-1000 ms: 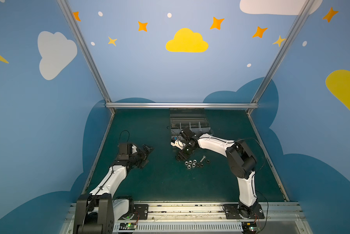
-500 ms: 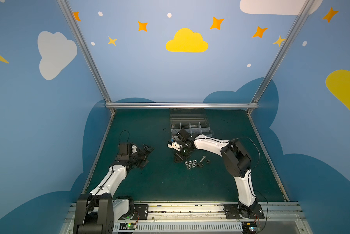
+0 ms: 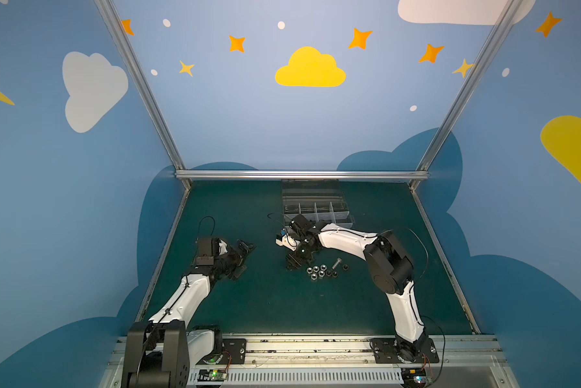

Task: Sort the screws and nuts into containers
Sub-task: Pick up the nut from the center of the table.

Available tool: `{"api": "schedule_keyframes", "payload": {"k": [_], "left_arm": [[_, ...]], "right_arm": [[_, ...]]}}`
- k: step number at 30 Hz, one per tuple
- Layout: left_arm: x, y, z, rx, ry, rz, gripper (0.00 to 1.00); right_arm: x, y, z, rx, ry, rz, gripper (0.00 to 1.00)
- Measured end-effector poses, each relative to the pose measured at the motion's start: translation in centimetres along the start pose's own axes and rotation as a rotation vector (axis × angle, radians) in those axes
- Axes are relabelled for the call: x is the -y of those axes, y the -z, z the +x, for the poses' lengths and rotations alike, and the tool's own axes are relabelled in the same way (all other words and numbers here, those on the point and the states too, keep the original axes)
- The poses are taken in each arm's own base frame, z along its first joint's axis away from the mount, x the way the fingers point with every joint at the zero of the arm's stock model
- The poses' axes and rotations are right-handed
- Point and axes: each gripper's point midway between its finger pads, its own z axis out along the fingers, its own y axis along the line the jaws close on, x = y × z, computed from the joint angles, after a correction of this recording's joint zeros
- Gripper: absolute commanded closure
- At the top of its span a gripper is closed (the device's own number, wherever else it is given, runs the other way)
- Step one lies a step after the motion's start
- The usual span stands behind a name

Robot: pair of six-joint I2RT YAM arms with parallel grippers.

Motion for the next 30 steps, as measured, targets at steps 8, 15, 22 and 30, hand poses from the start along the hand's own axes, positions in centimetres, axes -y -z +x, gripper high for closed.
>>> {"api": "schedule_keyframes", "payload": {"k": [8, 15, 22, 30], "left_arm": [[0.0, 0.0, 0.0, 0.000, 0.000, 0.000, 0.00], [-0.1, 0.0, 0.0, 0.000, 0.002, -0.001, 0.00], [-0.4, 0.0, 0.0, 0.000, 0.008, -0.006, 0.00], [-0.4, 0.0, 0.0, 0.003, 0.008, -0.005, 0.00]], "right_arm": [[0.6, -0.1, 0.0, -0.006, -0.022, 0.033, 0.64], [1.2, -0.2, 0.1, -0.009, -0.028, 0.067, 0.89], [0.8, 0.3, -0.3, 0.008, -0.023, 0.056, 1.00], [0.7, 3.9, -1.3, 0.075, -0.039, 0.010, 1.00]]}}
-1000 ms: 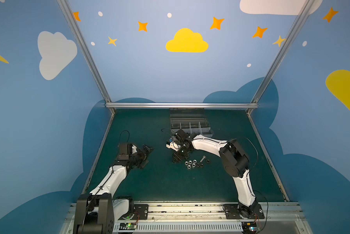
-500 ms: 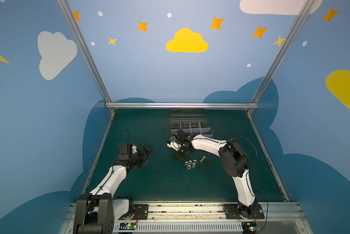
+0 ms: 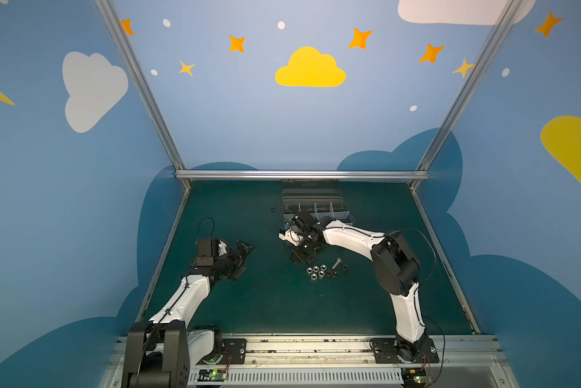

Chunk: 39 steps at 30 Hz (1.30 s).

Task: Sort the screws and nuts into containers
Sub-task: Pick up the nut from the center of the table, then place the nut into the container.

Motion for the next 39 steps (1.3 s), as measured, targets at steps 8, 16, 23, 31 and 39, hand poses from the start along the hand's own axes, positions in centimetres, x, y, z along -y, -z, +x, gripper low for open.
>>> {"api": "schedule_keyframes", "payload": {"k": [8, 16, 23, 31, 39], "left_arm": [[-0.1, 0.1, 0.1, 0.001, 0.001, 0.000, 0.00], [-0.1, 0.1, 0.1, -0.001, 0.003, 0.003, 0.00], [-0.1, 0.1, 0.2, -0.006, 0.003, 0.006, 0.00], [0.0, 0.1, 0.3, -0.015, 0.003, 0.010, 0.00], [0.1, 0.1, 0.4, -0.020, 0.003, 0.013, 0.00]], "right_arm": [[2.0, 7.6, -5.1, 0.186, 0.008, 0.036, 1.00], [8.0, 10.8, -8.7, 0.252, -0.004, 0.215, 1.00], [13.7, 7.2, -7.9, 0.170, -0.069, 0.313, 1.00], [16.3, 4.7, -6.0, 0.086, -0.105, 0.361, 1.00], [16.5, 5.0, -6.2, 0.093, -0.105, 0.369, 0.98]]}}
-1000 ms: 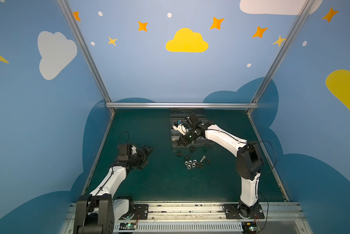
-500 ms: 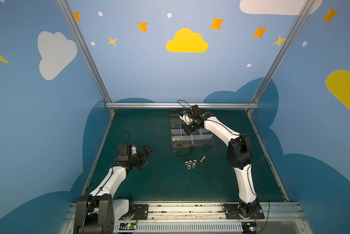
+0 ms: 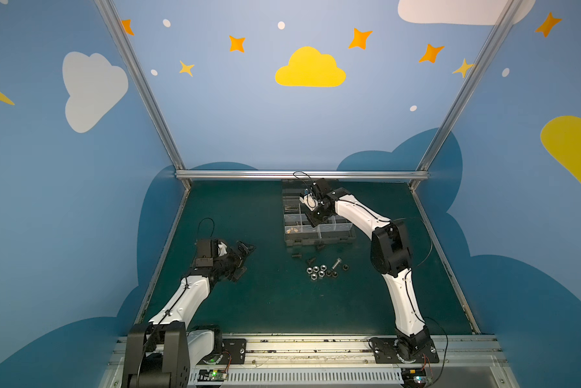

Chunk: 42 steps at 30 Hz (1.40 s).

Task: Sort the screws and nuts into containers
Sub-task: Place the nut into the container, then pick up the nut from the center of the table.

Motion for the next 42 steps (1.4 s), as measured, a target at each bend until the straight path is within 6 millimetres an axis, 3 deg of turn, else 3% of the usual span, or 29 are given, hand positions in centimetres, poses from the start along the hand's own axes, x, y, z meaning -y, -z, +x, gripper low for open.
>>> {"api": "schedule_keyframes", "payload": {"k": [5, 14, 18, 24, 26, 29, 42], "left_arm": [[-0.2, -0.1, 0.0, -0.004, 0.005, -0.005, 0.00], [-0.5, -0.6, 0.0, -0.018, 0.012, -0.013, 0.00], [-0.4, -0.7, 0.0, -0.016, 0.005, -0.007, 0.00], [-0.2, -1.2, 0.2, -0.032, -0.003, -0.005, 0.00], [-0.2, -1.4, 0.3, -0.042, -0.006, -0.010, 0.00], [0.1, -1.7, 0.5, -0.051, -0.015, -0.009, 0.00], [1.3, -3.9, 1.4, -0.116, -0.056, -0.017, 0.00]], "right_arm": [[0.0, 0.1, -0.2, 0.006, -0.003, 0.001, 0.68], [-0.1, 1.0, -0.5, 0.017, 0.004, 0.001, 0.56], [-0.4, 4.1, -1.2, 0.063, 0.005, 0.002, 0.54], [-1.5, 10.9, -1.0, 0.155, -0.002, 0.007, 0.51], [-1.8, 12.4, -0.2, 0.166, -0.011, 0.007, 0.50], [-2.4, 13.0, 1.9, 0.150, -0.035, 0.001, 0.49], [-3.1, 9.4, 16.3, -0.147, -0.227, 0.045, 0.47]]}}
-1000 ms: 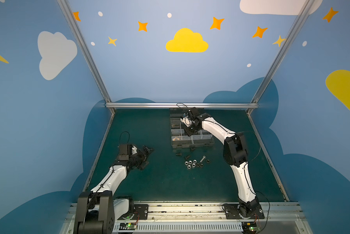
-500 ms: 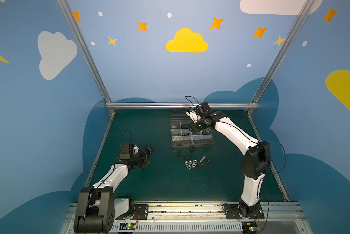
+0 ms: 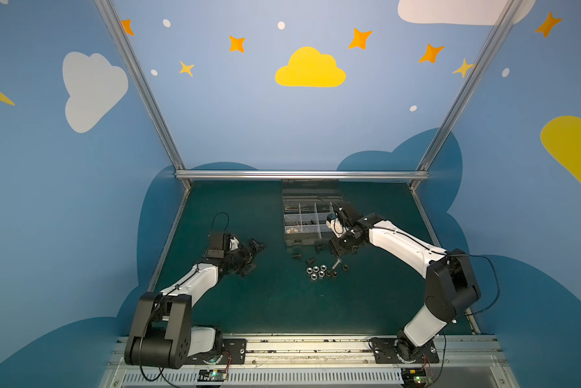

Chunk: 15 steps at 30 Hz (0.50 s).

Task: Sort the screws and nuts into containers
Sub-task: Pick up the nut from the center of the table.

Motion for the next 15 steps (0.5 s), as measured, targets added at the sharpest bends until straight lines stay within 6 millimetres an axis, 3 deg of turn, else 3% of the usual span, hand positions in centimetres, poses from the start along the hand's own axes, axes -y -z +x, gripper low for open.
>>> {"api": "schedule_keyframes", "payload": {"k": [7, 15], "left_arm": [[1.7, -0.7, 0.0, -0.017, -0.037, 0.005, 0.00], [2.5, -2.2, 0.8, -0.062, -0.066, -0.002, 0.00]], "right_arm": [[1.1, -1.8, 4.4, -0.104, -0.099, 0.047, 0.47], [1.4, -2.5, 5.8, -0.133, -0.150, 0.063, 0.47]]}}
